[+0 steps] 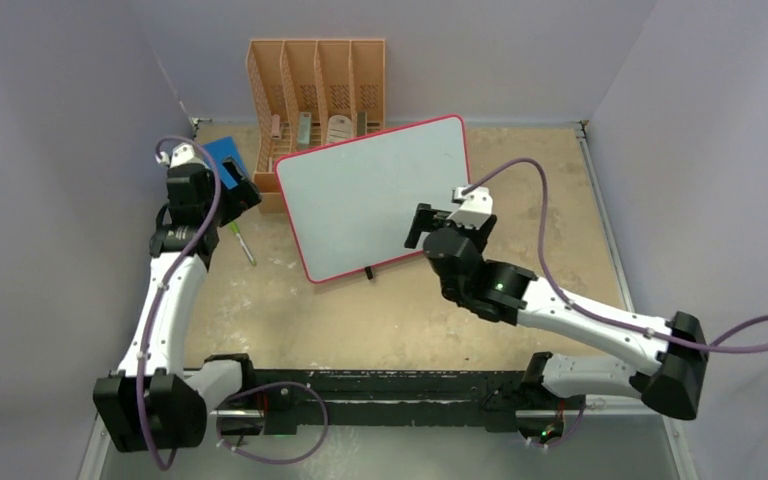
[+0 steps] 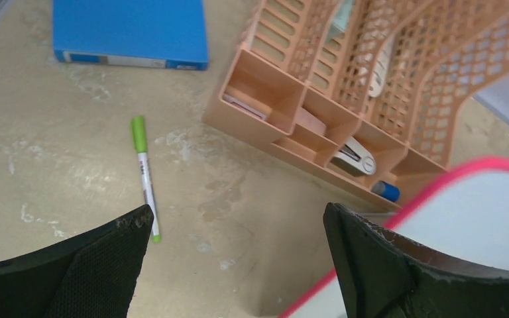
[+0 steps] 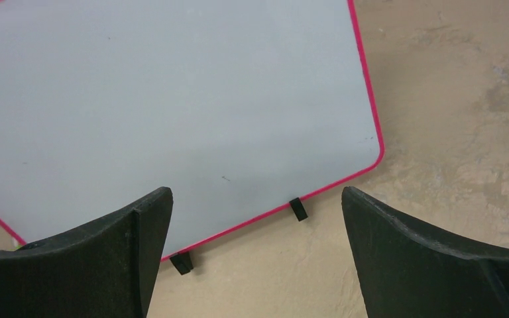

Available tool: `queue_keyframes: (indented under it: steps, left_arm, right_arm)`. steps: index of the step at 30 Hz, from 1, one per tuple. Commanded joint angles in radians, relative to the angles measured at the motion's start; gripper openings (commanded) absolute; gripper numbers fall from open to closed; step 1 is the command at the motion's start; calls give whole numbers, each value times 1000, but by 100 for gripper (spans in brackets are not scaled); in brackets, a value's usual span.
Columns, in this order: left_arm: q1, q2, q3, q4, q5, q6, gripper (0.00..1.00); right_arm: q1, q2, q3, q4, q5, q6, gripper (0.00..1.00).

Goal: Write a sentence on the whiteboard
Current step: Pick up the whiteboard marker from the center of the board.

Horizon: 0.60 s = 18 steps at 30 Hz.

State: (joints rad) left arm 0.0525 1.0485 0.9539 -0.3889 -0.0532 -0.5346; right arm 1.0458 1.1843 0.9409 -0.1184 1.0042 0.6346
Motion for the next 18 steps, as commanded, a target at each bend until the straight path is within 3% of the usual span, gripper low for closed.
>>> queue_keyframes:
  steps: [1, 12, 18]
  left_arm:
    - [74, 104, 113, -98, 33, -61, 99]
    - [151, 470, 265, -228, 105, 22, 100]
    - [157, 633, 334, -258, 86, 53, 92]
  right_arm:
    - [-3, -146, -37, 134, -6, -112, 99]
    - [-3, -218, -110, 291, 13, -222, 99]
    - [-3, -187, -117, 307, 36, -230, 99]
